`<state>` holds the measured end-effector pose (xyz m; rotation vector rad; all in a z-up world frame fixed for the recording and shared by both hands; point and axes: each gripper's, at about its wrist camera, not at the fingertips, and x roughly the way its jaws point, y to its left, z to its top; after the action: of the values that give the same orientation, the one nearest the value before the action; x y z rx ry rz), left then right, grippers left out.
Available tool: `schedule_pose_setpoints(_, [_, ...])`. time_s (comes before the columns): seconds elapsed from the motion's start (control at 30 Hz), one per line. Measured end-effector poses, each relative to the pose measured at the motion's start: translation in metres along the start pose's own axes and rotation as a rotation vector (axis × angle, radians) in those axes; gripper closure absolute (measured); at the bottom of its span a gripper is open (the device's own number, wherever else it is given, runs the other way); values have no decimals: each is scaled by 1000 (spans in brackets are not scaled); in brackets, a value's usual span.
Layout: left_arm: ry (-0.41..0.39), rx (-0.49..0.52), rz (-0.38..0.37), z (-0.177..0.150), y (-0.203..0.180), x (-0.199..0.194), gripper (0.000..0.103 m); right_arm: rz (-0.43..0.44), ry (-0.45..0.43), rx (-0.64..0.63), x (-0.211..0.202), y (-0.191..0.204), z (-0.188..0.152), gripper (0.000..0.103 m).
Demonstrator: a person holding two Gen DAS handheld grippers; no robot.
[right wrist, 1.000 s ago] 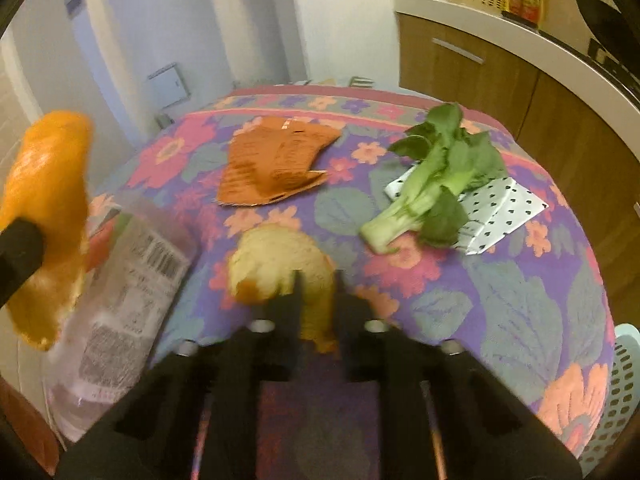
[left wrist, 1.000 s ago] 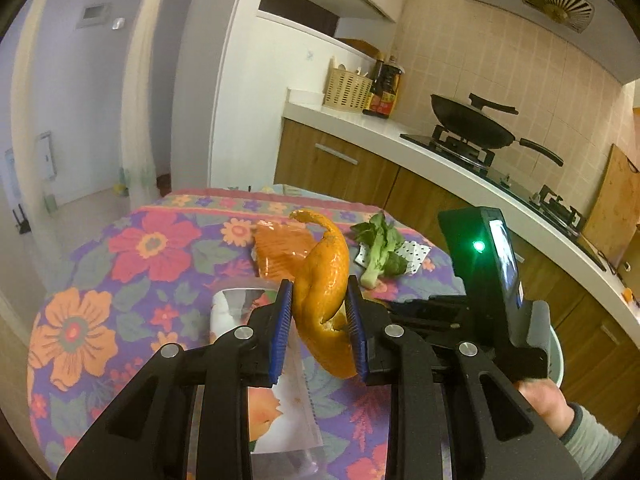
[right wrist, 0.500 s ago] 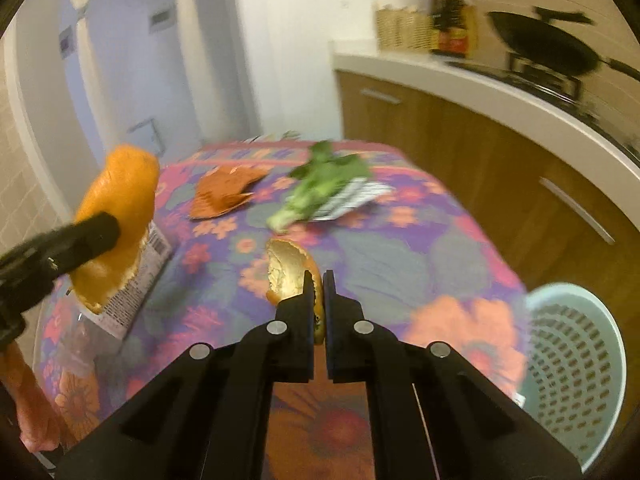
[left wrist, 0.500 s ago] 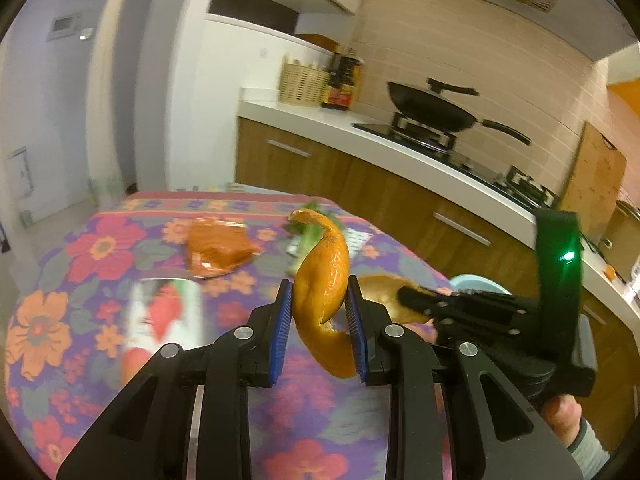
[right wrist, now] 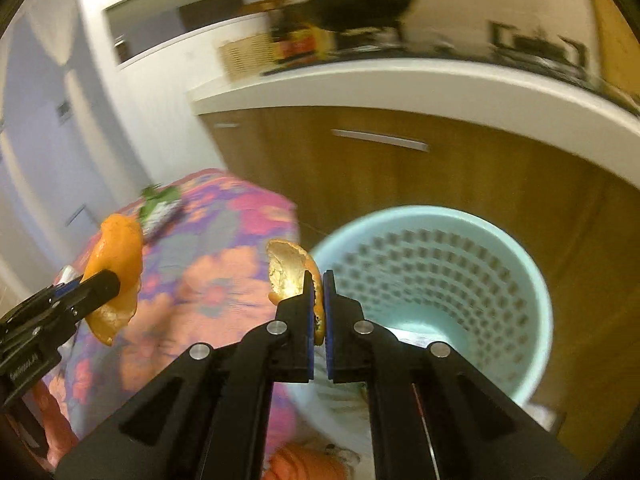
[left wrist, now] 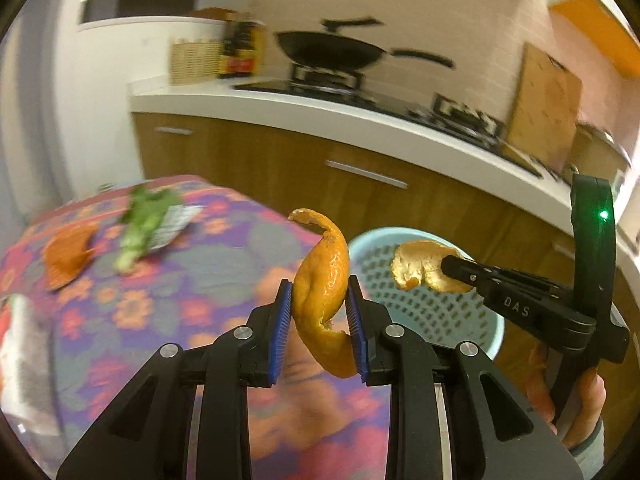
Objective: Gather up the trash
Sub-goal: 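Carry the peel with the left tool while the right tool carries the bread over the basket, then open the left tool to drop the peel while the right tool drops the bread into the basket, then move both tools back to the table toward the plastic bottle and snack bag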
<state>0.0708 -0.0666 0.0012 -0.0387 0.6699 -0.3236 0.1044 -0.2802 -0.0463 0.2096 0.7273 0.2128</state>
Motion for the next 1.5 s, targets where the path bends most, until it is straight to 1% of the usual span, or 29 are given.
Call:
schedule_pose_setpoints(0.1, [37,21,-35,4,-23,23,78,-55,2,26,-1,-25,-4,101])
schedule_pose_setpoints(0.17, [71,22,-65,6,-38,41,78,-64,16,53,2,-43,-5,101])
schedule_pose_setpoints(0.23, [112,25,-86,6,-50,60,77,-79,35,69,7,-52,-8,101])
schedule_pose_setpoints(0.33, [161,46,-76,5,-65,81,77,-105,72,89,19,-66,-13,101])
schedule_pose_setpoints(0.4, [170,73,-78,5,-75,89,76,-137,104,99,30,-73,-15,101])
schedule_pose_setpoints(0.53, [196,95,-73,7,-84,100,75,-134,154,134,44,-86,-20,100])
schedule_pose_setpoints(0.6, [209,102,-72,8,-87,107,72,-132,164,144,46,-90,-23,100])
schedule_pose_setpoints(0.63, [211,103,-68,8,-87,109,70,-130,169,147,46,-91,-24,99])
schedule_pose_setpoints(0.67, [210,105,-68,9,-88,110,66,-118,180,154,48,-94,-25,95])
schedule_pose_setpoints(0.7, [209,107,-69,10,-88,111,64,-108,186,160,49,-95,-26,92])
schedule_pose_setpoints(0.77, [205,110,-63,10,-90,110,63,-94,189,161,50,-95,-27,83])
schedule_pose_setpoints(0.83, [200,107,-60,10,-89,108,63,-112,182,149,46,-94,-28,83])
schedule_pose_setpoints(1.0, [161,85,-59,13,-80,90,62,-106,165,159,38,-92,-24,83])
schedule_pose_setpoints(1.07, [142,79,-60,15,-77,81,58,-101,145,151,31,-88,-20,83])
schedule_pose_setpoints(1.2, [104,67,-58,18,-67,57,57,-87,100,117,13,-71,-12,83])
schedule_pose_setpoints(1.23, [95,64,-53,18,-65,51,54,-81,92,105,10,-66,-9,83])
schedule_pose_setpoints(1.27, [82,59,-45,18,-61,44,50,-76,84,95,7,-60,-8,83])
schedule_pose_setpoints(1.33, [57,52,-25,18,-53,30,47,-62,72,71,3,-47,-4,83])
schedule_pose_setpoints(1.5, [1,15,40,16,-29,-4,45,-29,53,10,-2,-13,0,83])
